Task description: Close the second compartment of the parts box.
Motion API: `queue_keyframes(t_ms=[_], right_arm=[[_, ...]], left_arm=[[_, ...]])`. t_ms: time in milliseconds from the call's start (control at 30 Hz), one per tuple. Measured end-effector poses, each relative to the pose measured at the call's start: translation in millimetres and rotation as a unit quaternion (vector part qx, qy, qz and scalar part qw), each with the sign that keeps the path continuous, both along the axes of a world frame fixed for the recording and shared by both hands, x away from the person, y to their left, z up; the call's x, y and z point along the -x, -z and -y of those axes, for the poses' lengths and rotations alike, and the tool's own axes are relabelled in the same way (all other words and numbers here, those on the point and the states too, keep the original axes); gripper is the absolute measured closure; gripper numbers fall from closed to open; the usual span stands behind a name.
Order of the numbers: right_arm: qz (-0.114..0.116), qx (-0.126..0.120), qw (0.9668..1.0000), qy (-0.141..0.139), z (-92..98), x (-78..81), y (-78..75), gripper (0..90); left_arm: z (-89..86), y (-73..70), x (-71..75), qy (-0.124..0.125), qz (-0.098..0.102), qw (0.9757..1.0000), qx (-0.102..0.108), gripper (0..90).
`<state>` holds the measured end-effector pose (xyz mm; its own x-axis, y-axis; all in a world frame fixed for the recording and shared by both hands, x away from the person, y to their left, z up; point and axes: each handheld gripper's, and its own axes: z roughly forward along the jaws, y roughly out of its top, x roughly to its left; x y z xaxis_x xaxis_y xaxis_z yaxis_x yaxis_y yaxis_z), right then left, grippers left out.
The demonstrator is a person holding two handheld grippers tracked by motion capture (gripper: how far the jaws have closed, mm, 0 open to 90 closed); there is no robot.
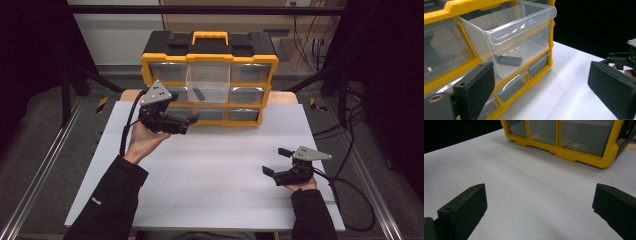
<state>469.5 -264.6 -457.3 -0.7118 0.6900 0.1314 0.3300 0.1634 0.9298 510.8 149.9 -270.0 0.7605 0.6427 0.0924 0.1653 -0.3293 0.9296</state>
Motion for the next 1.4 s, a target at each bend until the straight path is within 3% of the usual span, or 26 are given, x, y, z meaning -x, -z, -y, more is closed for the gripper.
queue_keyframes(t_ms=[233, 633, 1133, 1400], right_arm=[[-0.001, 0.002, 1.0000, -0.001, -0.2, -0.3, 0.5, 0.1], [0.000, 0.001, 1.0000, -0.001, 0.1, -0.2, 0.4, 0.1], [0.000, -0.001, 1.0000, -0.001, 0.7, 0.2, -0.1, 0.1], [0.001, -0.002, 1.0000, -0.001, 0.7, 0.2, -0.1, 0.1]], left_arm=[[2.7, 5.3, -2.3, 0.004, -0.009, 0.9999, 0.001, 17.8], [11.4, 8.2, -4.3, 0.005, -0.008, 1.0000, 0.000, 34.5], [21.6, 12.4, -15.8, 0.009, -0.022, 0.9997, -0.004, 58.1], [22.5, 12.8, -19.4, 0.005, -0.019, 0.9998, -0.001, 67.7]])
